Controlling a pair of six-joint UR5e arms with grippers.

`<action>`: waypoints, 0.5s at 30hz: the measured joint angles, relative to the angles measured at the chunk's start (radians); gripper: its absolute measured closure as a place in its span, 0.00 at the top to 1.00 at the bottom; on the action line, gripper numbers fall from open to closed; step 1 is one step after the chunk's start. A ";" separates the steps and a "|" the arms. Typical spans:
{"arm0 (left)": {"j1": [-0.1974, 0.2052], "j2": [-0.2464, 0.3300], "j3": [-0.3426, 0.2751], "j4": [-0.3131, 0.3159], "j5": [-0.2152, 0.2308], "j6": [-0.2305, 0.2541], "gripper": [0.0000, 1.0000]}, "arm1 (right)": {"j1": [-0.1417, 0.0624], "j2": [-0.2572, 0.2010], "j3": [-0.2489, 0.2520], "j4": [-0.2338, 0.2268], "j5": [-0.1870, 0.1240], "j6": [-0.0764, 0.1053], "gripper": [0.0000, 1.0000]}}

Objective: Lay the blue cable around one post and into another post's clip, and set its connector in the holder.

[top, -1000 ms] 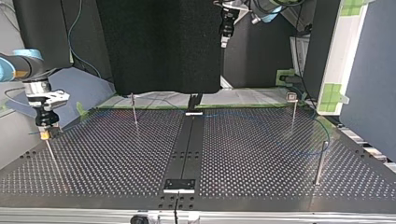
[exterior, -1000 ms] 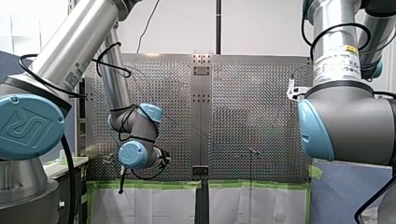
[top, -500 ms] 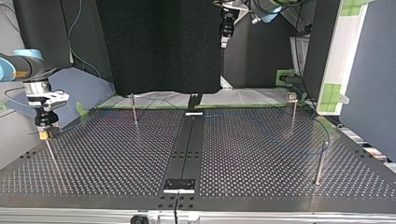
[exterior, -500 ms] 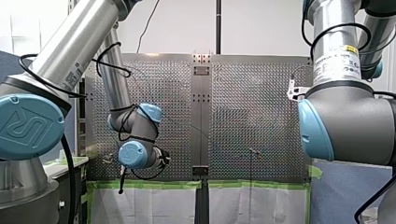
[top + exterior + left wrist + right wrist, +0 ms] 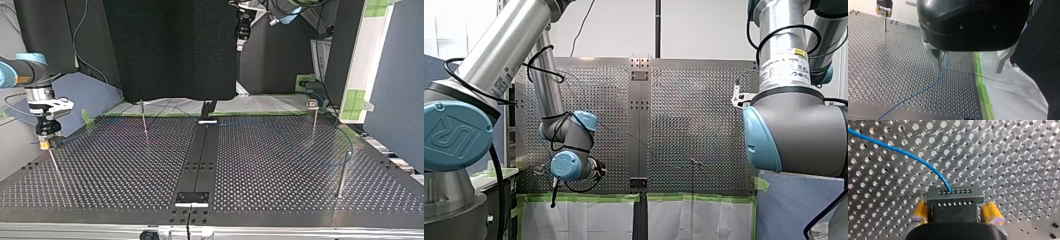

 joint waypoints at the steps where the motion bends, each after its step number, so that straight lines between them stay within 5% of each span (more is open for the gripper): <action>1: 0.000 0.000 0.000 0.000 0.000 0.001 1.00 | 0.000 0.000 0.000 0.000 0.004 0.000 1.00; 15: 0.000 0.000 0.000 -0.001 0.000 0.002 1.00 | 0.003 0.000 0.000 -0.004 0.035 0.000 1.00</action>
